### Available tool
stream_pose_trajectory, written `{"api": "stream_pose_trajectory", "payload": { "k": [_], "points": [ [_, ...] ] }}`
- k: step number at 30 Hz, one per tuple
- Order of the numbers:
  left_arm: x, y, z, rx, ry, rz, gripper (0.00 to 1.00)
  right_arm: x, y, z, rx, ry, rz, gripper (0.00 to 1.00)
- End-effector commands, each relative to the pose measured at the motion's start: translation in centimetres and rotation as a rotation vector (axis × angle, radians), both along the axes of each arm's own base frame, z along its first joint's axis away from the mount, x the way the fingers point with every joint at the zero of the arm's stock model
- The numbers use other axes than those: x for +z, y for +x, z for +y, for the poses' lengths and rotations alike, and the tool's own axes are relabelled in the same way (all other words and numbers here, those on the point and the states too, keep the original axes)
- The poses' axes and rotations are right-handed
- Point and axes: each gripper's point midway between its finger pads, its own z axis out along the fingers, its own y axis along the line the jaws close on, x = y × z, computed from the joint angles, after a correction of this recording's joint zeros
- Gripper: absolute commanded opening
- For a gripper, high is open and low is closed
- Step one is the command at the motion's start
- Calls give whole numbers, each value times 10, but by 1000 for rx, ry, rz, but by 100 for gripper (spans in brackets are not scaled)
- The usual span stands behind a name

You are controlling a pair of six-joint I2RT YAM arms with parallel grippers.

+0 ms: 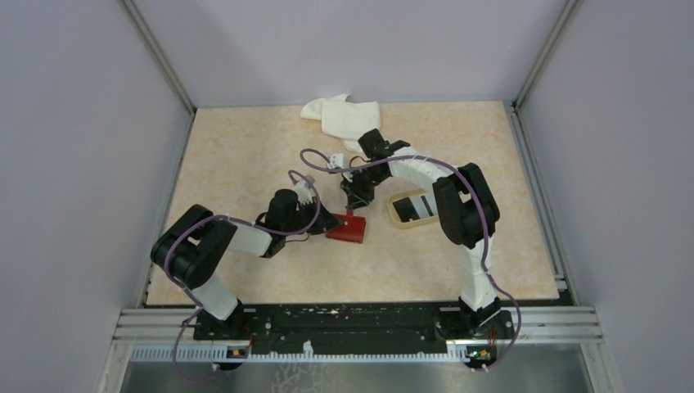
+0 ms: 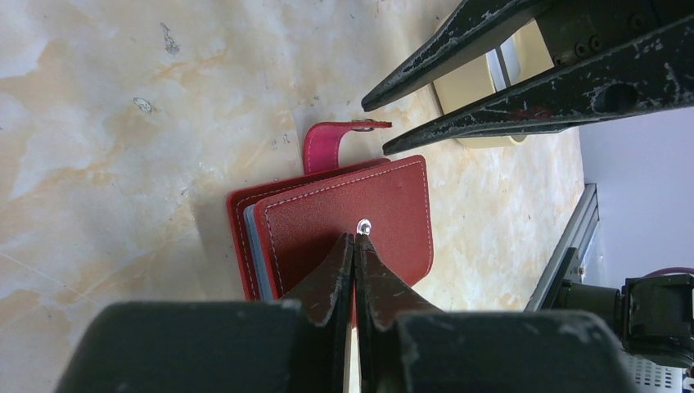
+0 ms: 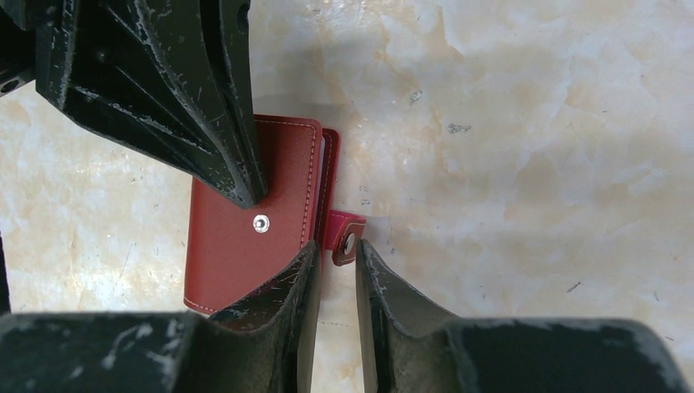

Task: Put the credit cards into the card holder
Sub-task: Close the card holder at the center of the board.

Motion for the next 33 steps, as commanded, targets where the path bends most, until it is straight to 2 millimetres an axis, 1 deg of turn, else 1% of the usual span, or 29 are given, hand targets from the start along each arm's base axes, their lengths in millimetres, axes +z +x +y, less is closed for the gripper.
{"api": "stream_pose_trajectory", "payload": {
  "k": [1,4,8,10,13,18,21,25,29,33],
  "points": [
    [-28,-9,12,5,75,55,7,16,13,13,-2,54,-42,22],
    [-29,-9,12,6,76,56,7,17,13,14,-3,55,-43,21],
    [-29,-9,13,7,76,56,7,17,14,14,-7,55,-43,16],
    [-29,-9,13,8,77,57,7,16,13,14,-7,51,-39,10],
    [-30,-9,13,11,78,60,7,17,13,13,-8,51,-38,0],
    [-31,-8,14,17,78,60,7,22,13,11,-27,47,-49,0],
    [-31,-8,15,18,70,71,7,31,11,9,-49,59,-67,0],
    [-34,-8,15,13,67,83,6,42,1,7,-56,92,-63,0],
    [-35,-7,14,13,68,94,5,38,-13,3,-59,88,-26,0],
    [-35,-8,12,2,67,97,3,42,-14,2,-91,114,-47,0]
  ]
}}
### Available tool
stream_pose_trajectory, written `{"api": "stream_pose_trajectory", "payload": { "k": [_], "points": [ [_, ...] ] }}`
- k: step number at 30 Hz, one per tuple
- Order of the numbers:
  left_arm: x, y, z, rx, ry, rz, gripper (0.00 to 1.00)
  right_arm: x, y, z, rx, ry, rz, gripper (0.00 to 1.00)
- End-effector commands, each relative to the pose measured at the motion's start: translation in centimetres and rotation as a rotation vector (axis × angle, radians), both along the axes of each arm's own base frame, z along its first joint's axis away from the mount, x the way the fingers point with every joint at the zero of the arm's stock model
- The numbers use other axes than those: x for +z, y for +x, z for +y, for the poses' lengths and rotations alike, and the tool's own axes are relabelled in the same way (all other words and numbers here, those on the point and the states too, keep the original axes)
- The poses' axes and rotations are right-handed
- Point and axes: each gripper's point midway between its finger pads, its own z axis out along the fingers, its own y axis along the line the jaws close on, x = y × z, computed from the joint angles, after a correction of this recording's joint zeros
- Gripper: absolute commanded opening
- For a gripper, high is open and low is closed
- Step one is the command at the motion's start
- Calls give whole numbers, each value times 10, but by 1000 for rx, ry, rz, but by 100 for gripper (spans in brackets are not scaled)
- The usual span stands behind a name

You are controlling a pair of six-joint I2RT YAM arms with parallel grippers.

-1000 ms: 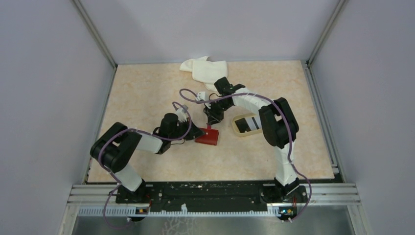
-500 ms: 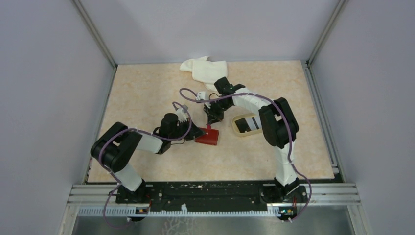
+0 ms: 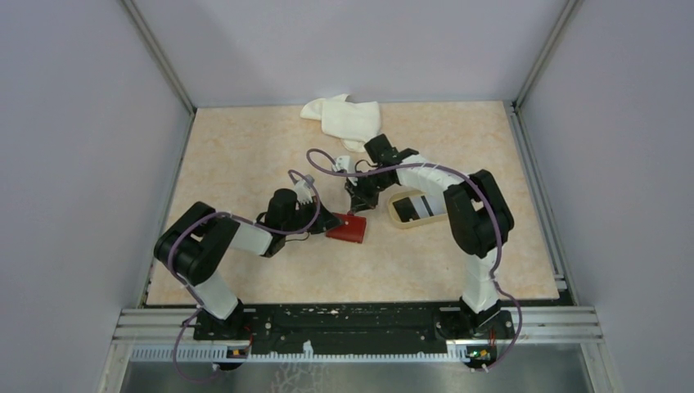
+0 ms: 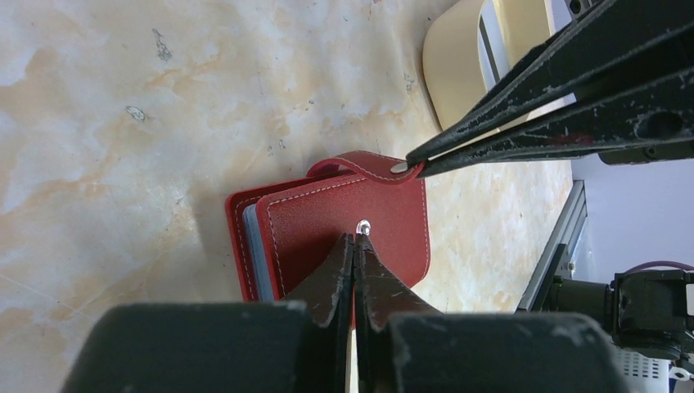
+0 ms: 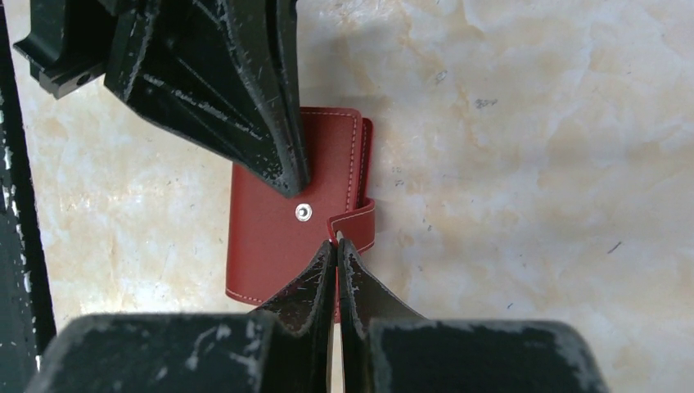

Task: Put the credit cards into the card holder
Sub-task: Close the card holder at the center of the board.

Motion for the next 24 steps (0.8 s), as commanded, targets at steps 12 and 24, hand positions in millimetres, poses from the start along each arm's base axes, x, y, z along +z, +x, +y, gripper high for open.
{"api": "stream_pose_trajectory", "payload": {
  "k": [12,24],
  "points": [
    [-35,-12,9,-14,85,97,1,22,-22,22,-40,76,-24,0],
    [-34,-12,9,-15,81,92,1,5,-29,19,-66,38,11,0]
  ]
}}
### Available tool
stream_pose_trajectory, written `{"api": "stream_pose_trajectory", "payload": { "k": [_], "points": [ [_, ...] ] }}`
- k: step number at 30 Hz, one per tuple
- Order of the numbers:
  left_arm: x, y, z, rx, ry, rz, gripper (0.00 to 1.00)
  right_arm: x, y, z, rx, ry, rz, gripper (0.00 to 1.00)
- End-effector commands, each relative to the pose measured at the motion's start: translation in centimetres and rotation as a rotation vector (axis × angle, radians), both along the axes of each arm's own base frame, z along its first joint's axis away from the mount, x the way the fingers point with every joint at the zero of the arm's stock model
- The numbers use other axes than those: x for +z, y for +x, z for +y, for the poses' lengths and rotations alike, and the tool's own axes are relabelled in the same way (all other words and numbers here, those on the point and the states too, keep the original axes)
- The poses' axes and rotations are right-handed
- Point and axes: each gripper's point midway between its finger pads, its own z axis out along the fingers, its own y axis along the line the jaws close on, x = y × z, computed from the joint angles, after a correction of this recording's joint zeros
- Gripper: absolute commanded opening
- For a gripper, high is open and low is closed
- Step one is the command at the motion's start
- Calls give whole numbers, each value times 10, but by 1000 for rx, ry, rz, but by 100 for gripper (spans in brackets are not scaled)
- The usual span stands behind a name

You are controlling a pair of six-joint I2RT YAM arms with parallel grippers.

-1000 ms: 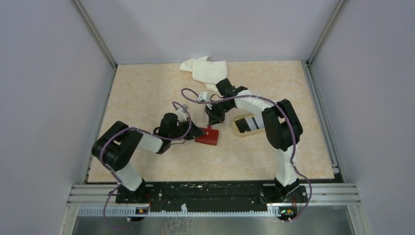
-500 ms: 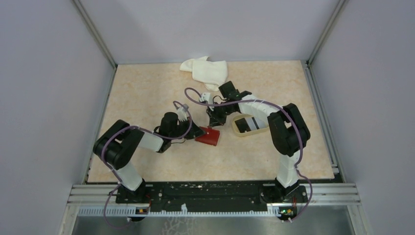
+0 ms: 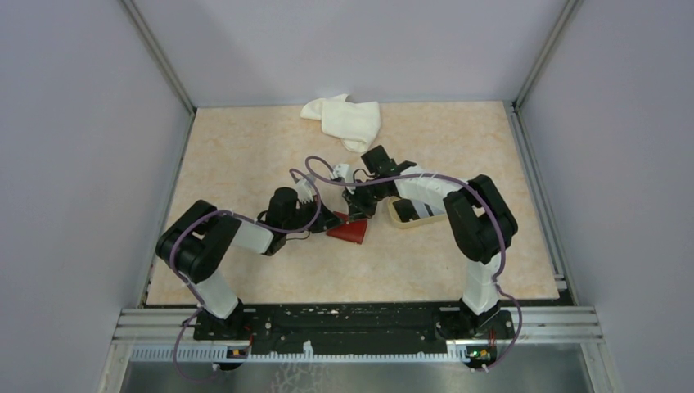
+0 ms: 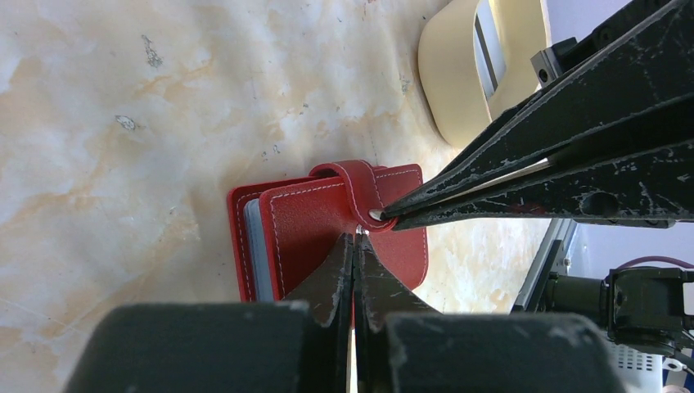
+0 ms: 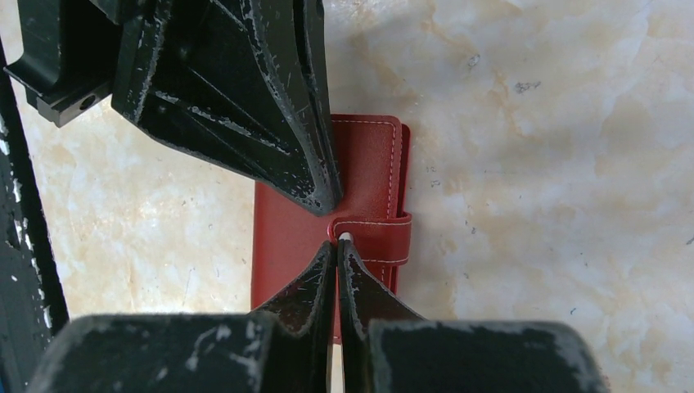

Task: Put the credit cards into the card holder
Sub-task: Close the card holder at the center of the board.

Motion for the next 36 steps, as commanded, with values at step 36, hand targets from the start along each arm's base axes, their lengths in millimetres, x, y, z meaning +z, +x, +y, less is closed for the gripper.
{"api": "stream_pose_trajectory", "payload": {
  "k": [36],
  "points": [
    [-22,-18,22,38,48,17,1,3,-25,7,79,-56,-34,0]
  ]
}}
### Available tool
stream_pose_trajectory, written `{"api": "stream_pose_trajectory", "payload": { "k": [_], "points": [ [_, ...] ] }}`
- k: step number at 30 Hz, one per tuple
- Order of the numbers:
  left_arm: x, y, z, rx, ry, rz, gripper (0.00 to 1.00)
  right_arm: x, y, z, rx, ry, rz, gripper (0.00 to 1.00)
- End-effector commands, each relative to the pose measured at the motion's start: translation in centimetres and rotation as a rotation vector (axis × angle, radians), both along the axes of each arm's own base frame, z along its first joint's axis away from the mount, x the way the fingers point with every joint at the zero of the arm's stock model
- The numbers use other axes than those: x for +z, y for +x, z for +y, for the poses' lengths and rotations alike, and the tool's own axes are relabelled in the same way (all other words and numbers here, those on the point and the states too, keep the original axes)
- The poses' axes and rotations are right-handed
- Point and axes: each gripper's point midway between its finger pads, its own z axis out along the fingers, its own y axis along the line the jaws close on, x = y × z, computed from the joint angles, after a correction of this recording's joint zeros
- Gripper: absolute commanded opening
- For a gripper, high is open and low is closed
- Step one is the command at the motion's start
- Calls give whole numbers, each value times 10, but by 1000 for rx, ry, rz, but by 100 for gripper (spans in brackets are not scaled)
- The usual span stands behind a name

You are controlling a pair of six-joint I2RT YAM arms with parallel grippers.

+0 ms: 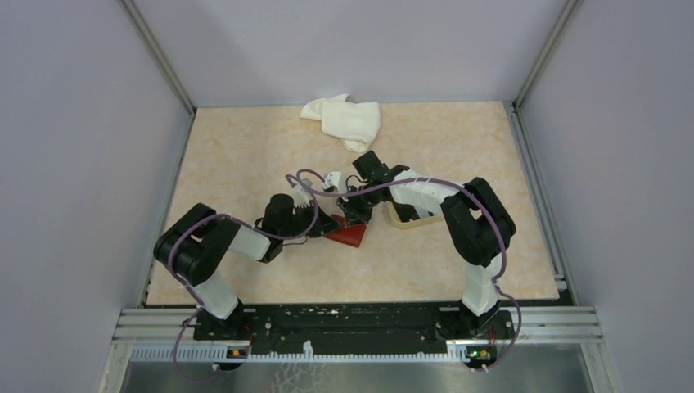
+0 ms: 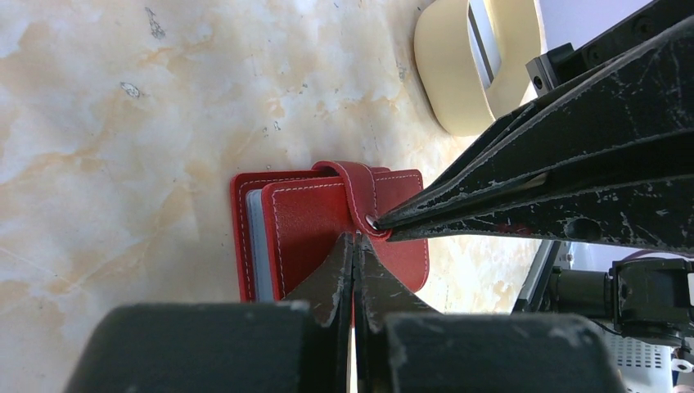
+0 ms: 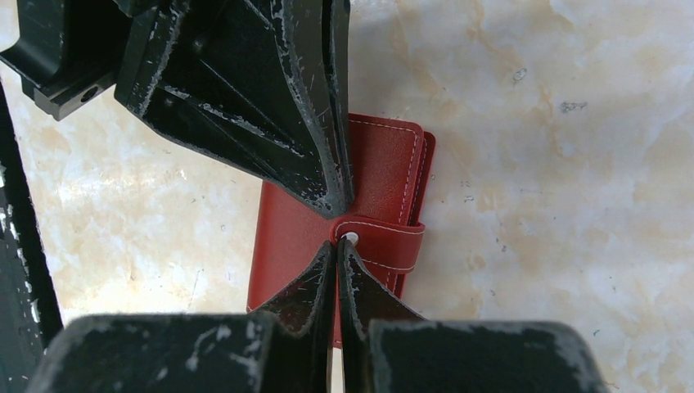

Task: Put the credit cards into the card holder
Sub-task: Close the card holder at the center of the board.

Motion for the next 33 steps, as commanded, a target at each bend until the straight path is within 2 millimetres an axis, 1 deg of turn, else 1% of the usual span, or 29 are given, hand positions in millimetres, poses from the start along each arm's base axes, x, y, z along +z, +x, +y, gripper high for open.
{"api": "stream_pose_trajectory", "payload": {
  "k": [1,6,15,18,20,23,25,29,33],
  "points": [
    [-21,-10,15,25,56,48,2,6,-11,0,19,-8,16,0],
    [-17,-12,19,28,33,38,7,3,-8,0,12,-14,15,0],
    [-5,-19,20,-2,-24,-12,13,0,-6,1,-5,-17,23,0],
    [-7,-18,21,0,-23,1,13,0,-4,2,-12,-11,34,0],
    [-12,-17,23,11,-7,28,10,3,-3,2,-18,2,46,0],
    [-18,-14,24,30,14,58,5,11,0,4,-27,35,60,0],
    [-21,-12,24,35,28,78,3,19,3,5,-32,58,67,0],
    [-25,-10,22,30,41,98,2,30,6,9,-26,85,68,0],
    [-30,-9,21,26,54,118,1,31,5,9,-20,87,71,0]
  ]
}}
